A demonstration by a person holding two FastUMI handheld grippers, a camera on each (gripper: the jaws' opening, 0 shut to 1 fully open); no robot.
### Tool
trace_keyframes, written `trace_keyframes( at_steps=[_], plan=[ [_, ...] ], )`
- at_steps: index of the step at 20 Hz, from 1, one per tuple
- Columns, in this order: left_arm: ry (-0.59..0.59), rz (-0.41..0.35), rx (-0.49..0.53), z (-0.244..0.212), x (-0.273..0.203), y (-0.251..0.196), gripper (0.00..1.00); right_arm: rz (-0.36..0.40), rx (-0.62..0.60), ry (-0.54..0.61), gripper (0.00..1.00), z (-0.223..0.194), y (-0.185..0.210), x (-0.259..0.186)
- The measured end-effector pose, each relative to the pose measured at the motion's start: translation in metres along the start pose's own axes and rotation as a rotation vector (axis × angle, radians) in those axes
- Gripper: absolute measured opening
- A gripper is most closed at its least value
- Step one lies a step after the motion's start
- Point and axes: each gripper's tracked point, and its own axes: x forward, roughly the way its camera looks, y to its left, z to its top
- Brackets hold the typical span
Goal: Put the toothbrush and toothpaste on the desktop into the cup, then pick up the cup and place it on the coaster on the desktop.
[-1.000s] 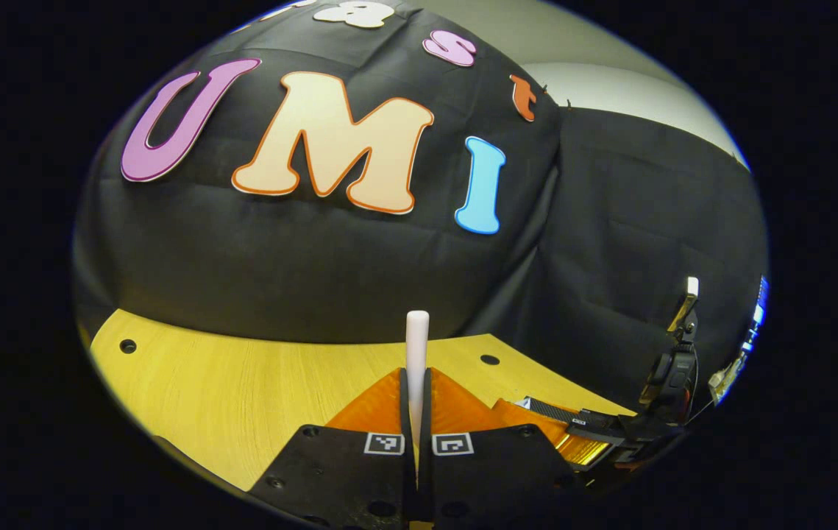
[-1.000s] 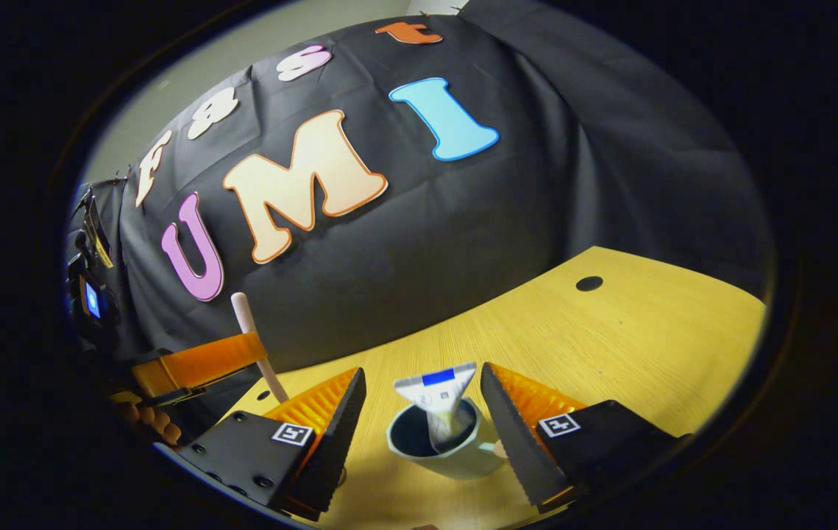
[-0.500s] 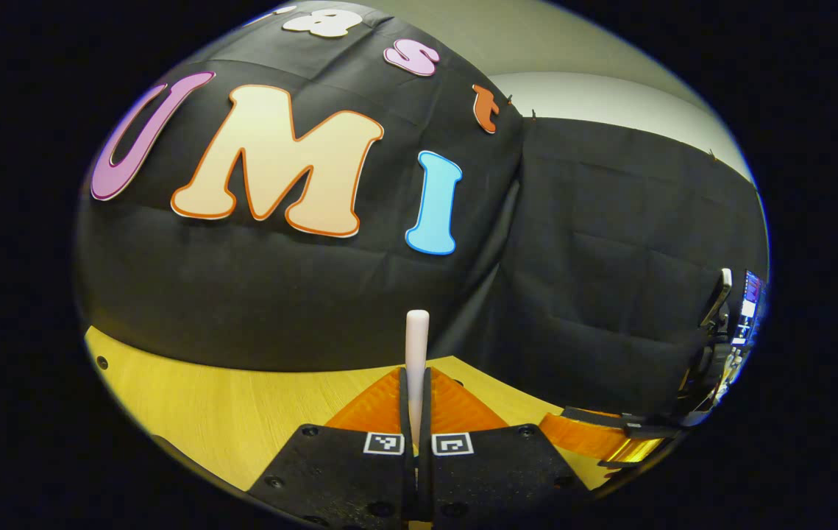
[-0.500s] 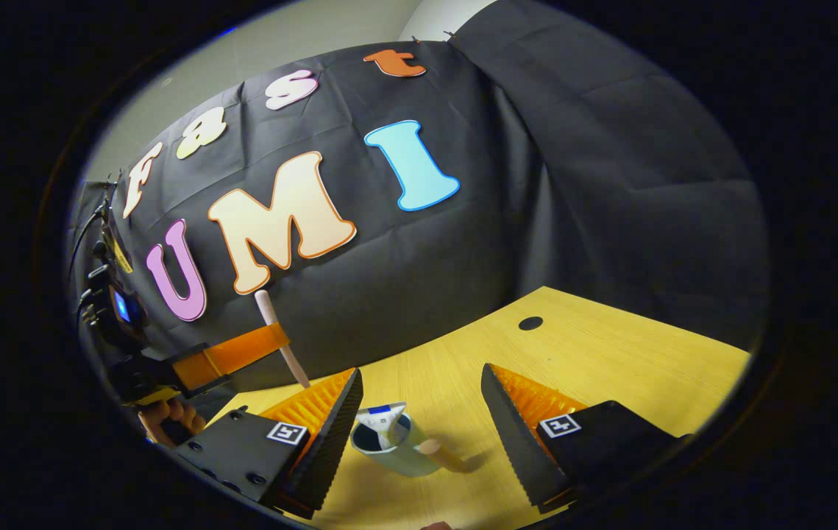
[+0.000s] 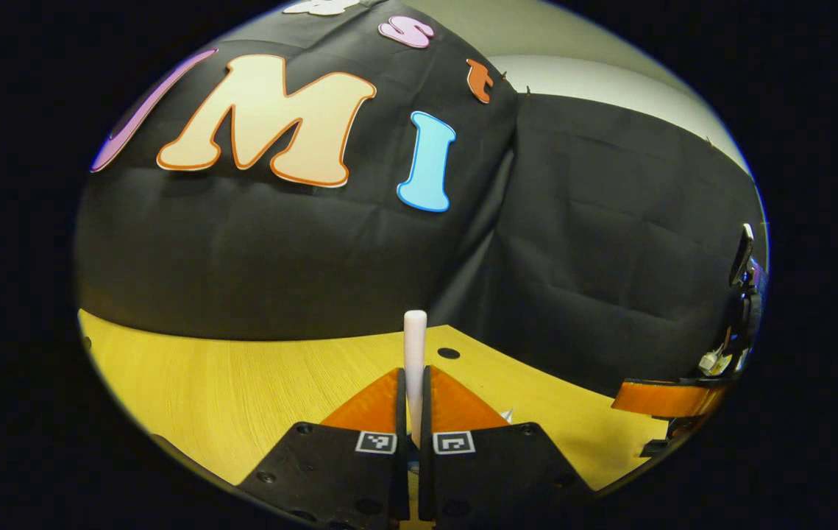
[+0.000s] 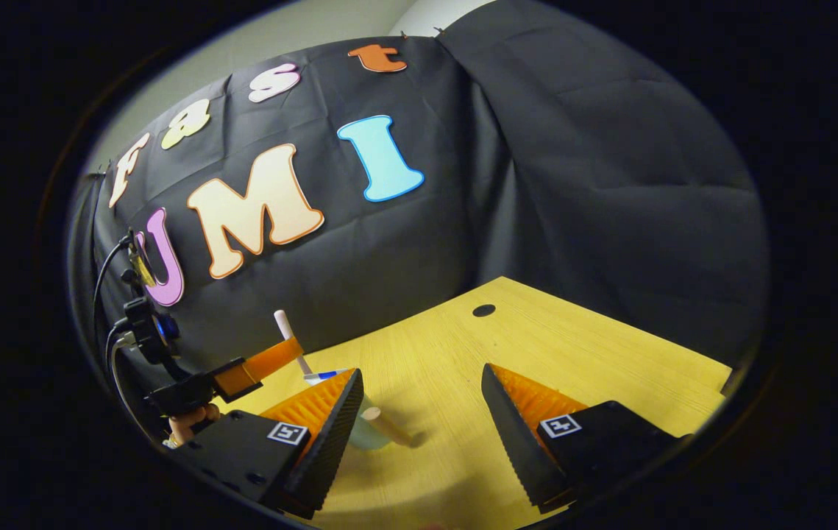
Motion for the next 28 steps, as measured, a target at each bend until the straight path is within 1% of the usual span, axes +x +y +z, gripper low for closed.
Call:
trace_keyframes(
  at_steps=[1,2,3,4,5,6,7,8,11,13,16,17,20,23,25,26,27,28],
  plan=[
    [0.007,0.001,-0.015,-0.003,-0.003,0.001,0.07,-0.002,0.001,0.002,0.98,0.000,-0.001,-0.001],
    [0.009,0.011,-0.024,-0.002,-0.007,0.003,0.13,-0.002,-0.003,0.003,0.98,0.000,0.000,-0.002],
    [0.004,0.026,-0.023,0.000,-0.013,0.005,0.24,0.000,-0.008,0.007,0.98,-0.001,0.002,-0.003],
    [-0.005,0.037,-0.015,0.005,-0.018,0.007,0.38,0.009,-0.017,0.017,0.98,0.000,0.005,-0.004],
    [-0.018,0.052,-0.004,0.013,-0.024,0.009,0.58,0.017,-0.028,0.026,0.98,0.001,0.009,-0.005],
    [-0.034,0.080,0.006,0.022,-0.034,0.014,0.71,0.029,-0.041,0.035,0.98,0.003,0.014,-0.006],
    [-0.046,0.107,0.017,0.030,-0.041,0.020,0.88,0.044,-0.056,0.046,0.98,0.004,0.020,-0.008],
    [-0.052,0.124,0.028,0.038,-0.048,0.024,0.92,0.063,-0.074,0.059,0.98,0.006,0.027,-0.008],
    [-0.067,0.182,0.057,0.057,-0.081,0.038,0.92,0.137,-0.139,0.124,0.98,0.006,0.047,-0.010],
    [-0.060,0.234,0.064,0.063,-0.104,0.052,0.93,0.200,-0.174,0.181,0.98,0.002,0.059,-0.009],
    [-0.046,0.317,0.036,0.069,-0.138,0.073,0.93,0.291,-0.201,0.275,0.98,-0.005,0.076,-0.001],
    [-0.043,0.344,0.023,0.070,-0.151,0.079,0.93,0.307,-0.229,0.301,0.98,-0.008,0.077,0.004],
    [-0.028,0.449,0.008,0.070,-0.188,0.099,0.93,0.358,-0.369,0.402,0.98,-0.022,0.077,0.020],
    [-0.004,0.547,0.006,0.064,-0.225,0.114,0.93,0.428,-0.526,0.517,0.98,-0.049,0.074,0.030],
    [0.009,0.611,-0.001,0.059,-0.248,0.121,0.93,0.475,-0.598,0.591,0.98,-0.068,0.078,0.036],
    [0.016,0.639,-0.008,0.056,-0.259,0.123,0.93,0.497,-0.627,0.625,0.94,-0.076,0.080,0.039],
    [0.018,0.665,-0.015,0.052,-0.268,0.124,0.93,0.509,-0.655,0.663,0.98,-0.083,0.079,0.043],
    [0.025,0.690,-0.024,0.049,-0.276,0.125,0.93,0.518,-0.688,0.704,0.94,-0.091,0.077,0.047]
  ],
)
